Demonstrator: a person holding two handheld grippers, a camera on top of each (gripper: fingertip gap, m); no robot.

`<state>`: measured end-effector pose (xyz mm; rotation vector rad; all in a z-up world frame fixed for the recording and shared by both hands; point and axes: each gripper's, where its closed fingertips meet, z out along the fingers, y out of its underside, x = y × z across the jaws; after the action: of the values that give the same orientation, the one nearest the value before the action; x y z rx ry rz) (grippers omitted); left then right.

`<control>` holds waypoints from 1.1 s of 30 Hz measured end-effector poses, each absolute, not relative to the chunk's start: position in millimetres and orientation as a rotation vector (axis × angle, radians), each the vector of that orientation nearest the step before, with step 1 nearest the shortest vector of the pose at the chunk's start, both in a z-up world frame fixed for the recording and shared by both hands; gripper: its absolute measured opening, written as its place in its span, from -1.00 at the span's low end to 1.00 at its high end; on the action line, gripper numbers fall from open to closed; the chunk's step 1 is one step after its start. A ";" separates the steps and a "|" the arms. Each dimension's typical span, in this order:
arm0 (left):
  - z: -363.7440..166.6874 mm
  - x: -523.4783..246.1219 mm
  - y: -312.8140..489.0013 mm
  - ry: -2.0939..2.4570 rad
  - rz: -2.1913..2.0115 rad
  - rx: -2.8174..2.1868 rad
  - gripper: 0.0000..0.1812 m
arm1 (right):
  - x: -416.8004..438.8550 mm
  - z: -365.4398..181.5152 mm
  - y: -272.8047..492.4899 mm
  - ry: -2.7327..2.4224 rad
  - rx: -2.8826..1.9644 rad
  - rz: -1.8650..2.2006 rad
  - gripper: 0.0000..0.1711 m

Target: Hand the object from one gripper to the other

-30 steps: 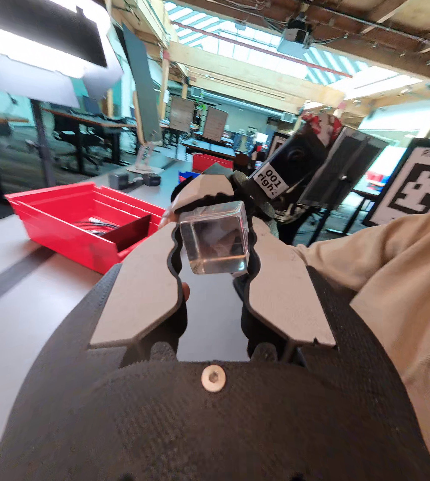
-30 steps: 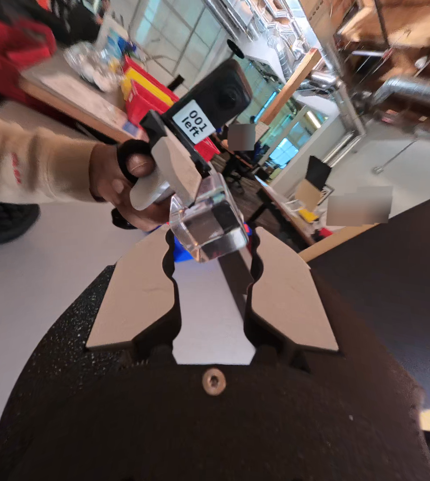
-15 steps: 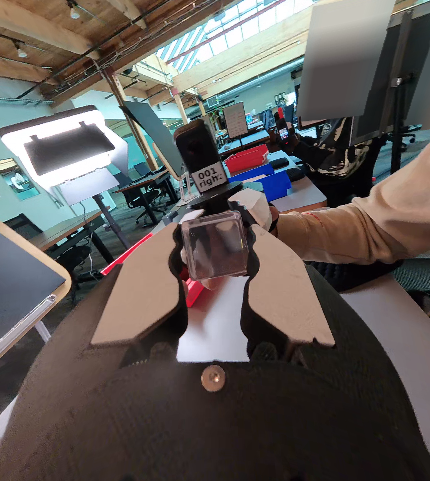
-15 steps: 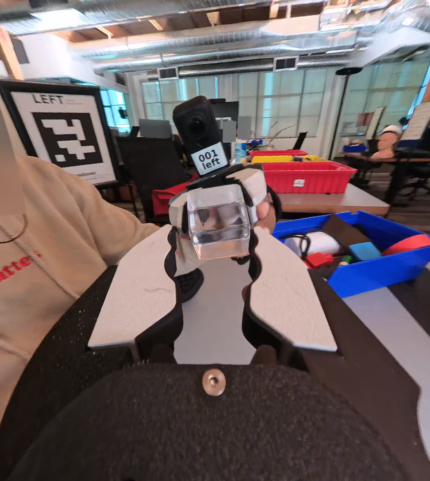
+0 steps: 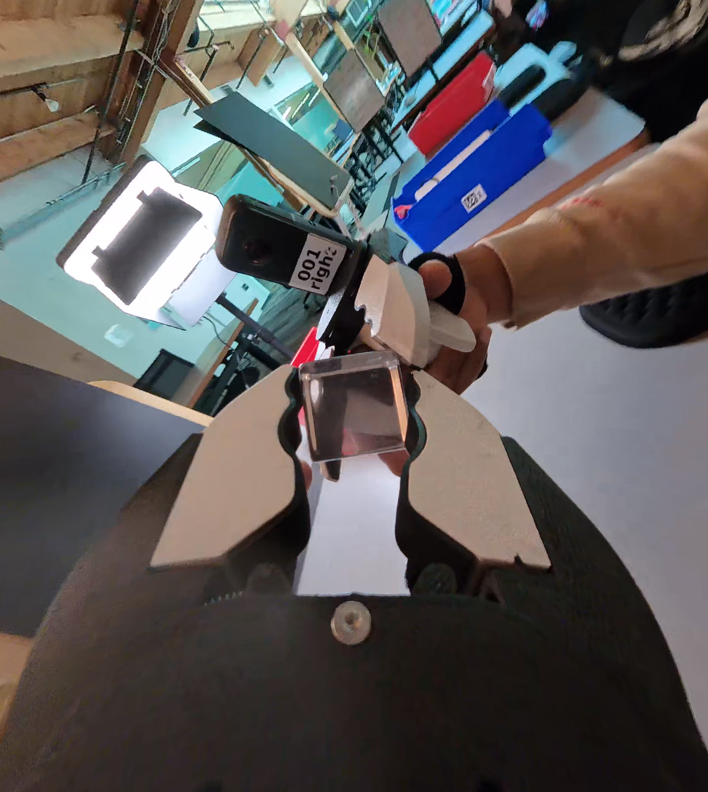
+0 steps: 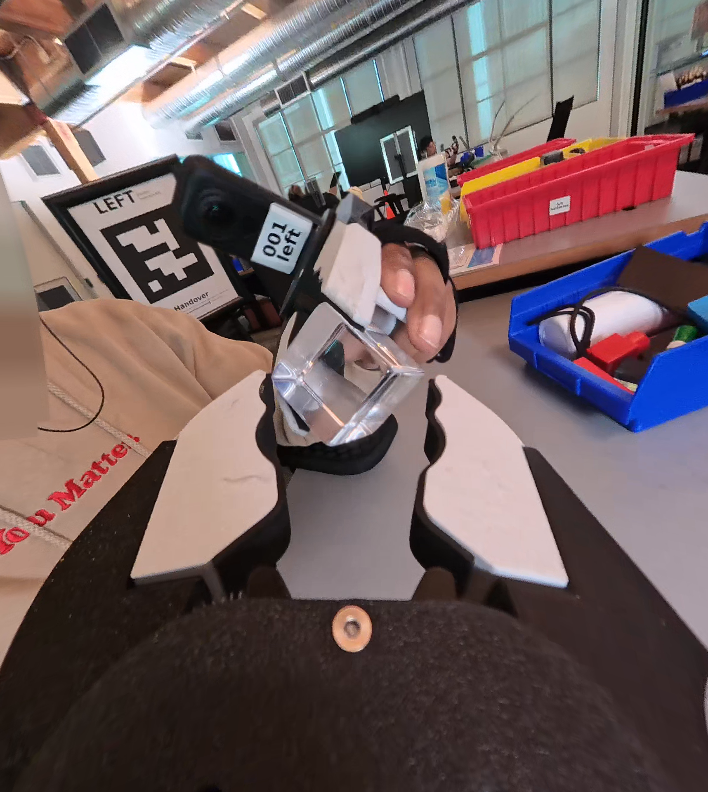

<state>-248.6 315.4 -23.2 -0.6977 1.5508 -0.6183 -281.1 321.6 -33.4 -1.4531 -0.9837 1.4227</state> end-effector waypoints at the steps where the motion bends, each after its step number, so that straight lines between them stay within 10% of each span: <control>1: -25.2 -248.6 315.8 1.563 -0.577 -0.682 -0.48 | -282.7 -33.4 322.0 -0.975 -1.460 1.425 -0.22; 15: -0.2 -261.8 318.9 1.439 -0.901 -0.758 -0.37 | -275.5 -11.6 324.5 -0.860 -1.279 1.539 -0.28; 26: -4.6 -251.0 337.1 1.273 -1.552 -1.213 -0.30 | -248.6 -12.5 358.4 -1.045 -1.176 0.077 -0.28; 33: -9.9 -252.1 313.2 1.360 -1.845 -1.200 -0.25 | -271.8 -13.8 341.7 -1.152 -0.976 -0.159 -0.28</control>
<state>-252.1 313.2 -9.9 -1.2003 1.3604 -1.8453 -271.8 341.7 -13.8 -0.9763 -1.1516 -0.1595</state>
